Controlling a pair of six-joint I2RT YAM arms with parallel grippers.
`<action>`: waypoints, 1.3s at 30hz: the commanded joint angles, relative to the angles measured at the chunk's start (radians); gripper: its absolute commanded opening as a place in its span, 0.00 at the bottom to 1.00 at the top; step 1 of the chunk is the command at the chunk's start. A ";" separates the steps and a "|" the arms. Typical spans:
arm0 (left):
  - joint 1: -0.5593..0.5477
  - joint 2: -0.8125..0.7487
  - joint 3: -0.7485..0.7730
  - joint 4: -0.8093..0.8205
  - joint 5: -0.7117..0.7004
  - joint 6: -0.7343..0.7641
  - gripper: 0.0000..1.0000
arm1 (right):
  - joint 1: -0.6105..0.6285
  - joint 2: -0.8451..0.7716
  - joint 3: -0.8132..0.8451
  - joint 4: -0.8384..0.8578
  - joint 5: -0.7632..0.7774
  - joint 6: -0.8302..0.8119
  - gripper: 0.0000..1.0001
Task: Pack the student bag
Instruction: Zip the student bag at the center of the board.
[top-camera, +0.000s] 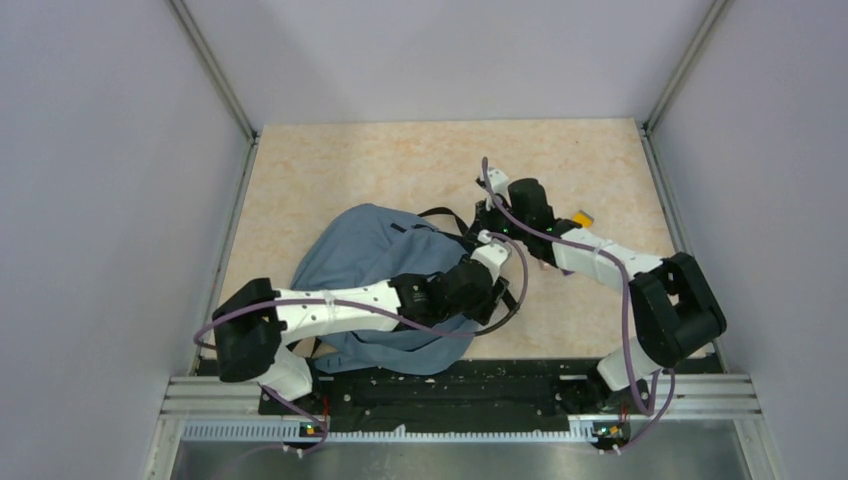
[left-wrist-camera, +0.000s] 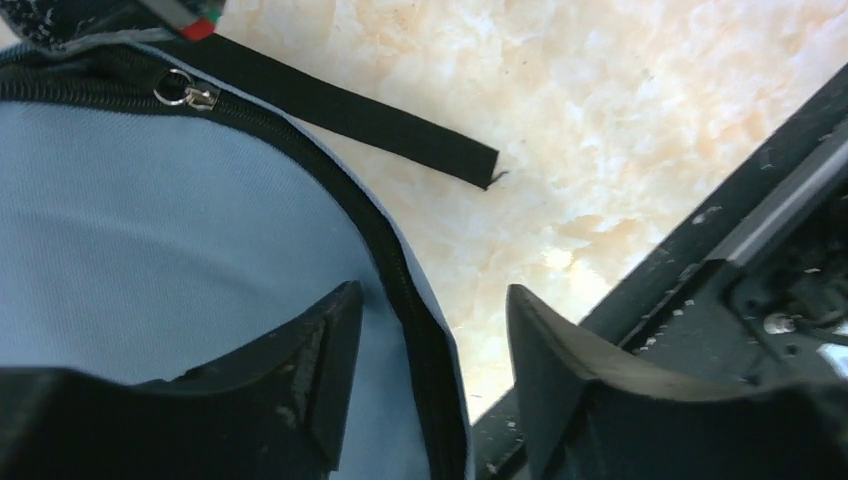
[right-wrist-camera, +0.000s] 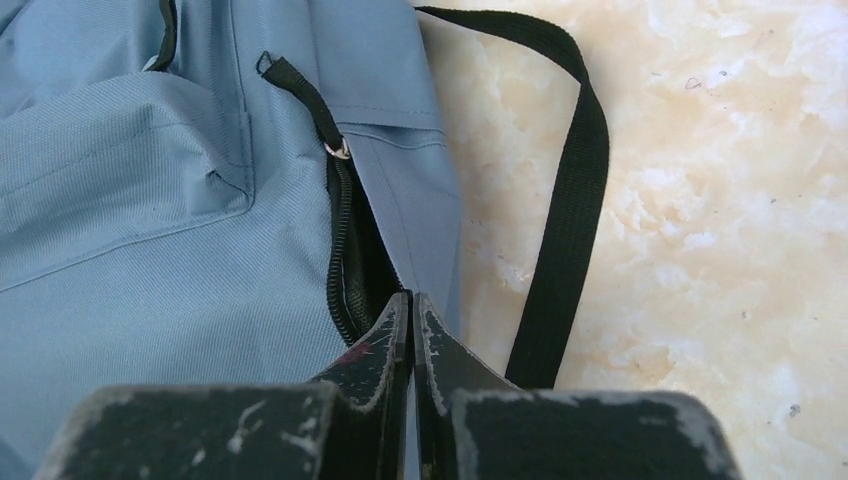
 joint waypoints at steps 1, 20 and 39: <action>-0.019 0.053 0.067 -0.034 -0.088 0.035 0.48 | -0.006 -0.083 0.046 0.006 0.025 -0.005 0.00; -0.074 -0.142 -0.219 0.094 0.077 0.040 0.00 | -0.005 -0.106 -0.013 0.136 0.019 0.028 0.00; -0.076 -0.437 -0.457 0.069 0.214 -0.021 0.00 | 0.132 -0.009 0.001 0.441 0.180 0.124 0.00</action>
